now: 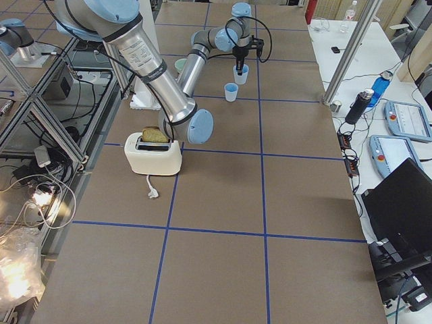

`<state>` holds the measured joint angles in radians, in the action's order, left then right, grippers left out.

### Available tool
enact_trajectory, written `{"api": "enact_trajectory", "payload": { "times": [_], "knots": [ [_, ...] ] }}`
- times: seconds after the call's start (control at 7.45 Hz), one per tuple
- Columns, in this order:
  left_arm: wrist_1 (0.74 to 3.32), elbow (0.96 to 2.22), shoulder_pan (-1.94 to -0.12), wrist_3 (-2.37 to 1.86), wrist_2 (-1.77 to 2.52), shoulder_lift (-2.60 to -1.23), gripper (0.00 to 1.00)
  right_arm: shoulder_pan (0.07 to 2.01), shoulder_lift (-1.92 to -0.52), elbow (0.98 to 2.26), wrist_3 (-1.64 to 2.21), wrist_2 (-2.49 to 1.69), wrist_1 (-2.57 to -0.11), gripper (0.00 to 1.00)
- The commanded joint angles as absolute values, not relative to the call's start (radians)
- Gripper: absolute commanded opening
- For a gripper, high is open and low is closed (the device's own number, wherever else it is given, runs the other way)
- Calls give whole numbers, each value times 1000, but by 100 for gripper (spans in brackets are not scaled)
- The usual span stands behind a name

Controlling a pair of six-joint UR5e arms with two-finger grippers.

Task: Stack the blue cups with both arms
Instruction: 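Lift the blue cup with the right gripper and carry it over the center cup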

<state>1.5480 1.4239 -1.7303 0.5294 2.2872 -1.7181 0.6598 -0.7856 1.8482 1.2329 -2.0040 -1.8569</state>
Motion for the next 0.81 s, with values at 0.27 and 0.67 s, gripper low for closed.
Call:
{"api": "enact_trajectory", "payload": {
  "times": [0.27,0.67],
  "knots": [
    [1549,1420,-1730,529,2287,-1717,98,561,-762,1783,1261,-1916,-1893,0],
    [1549,1419,-1730,529,2287,-1717,98,537,-761,1773,1253,-1911,-1885,0]
  ]
}}
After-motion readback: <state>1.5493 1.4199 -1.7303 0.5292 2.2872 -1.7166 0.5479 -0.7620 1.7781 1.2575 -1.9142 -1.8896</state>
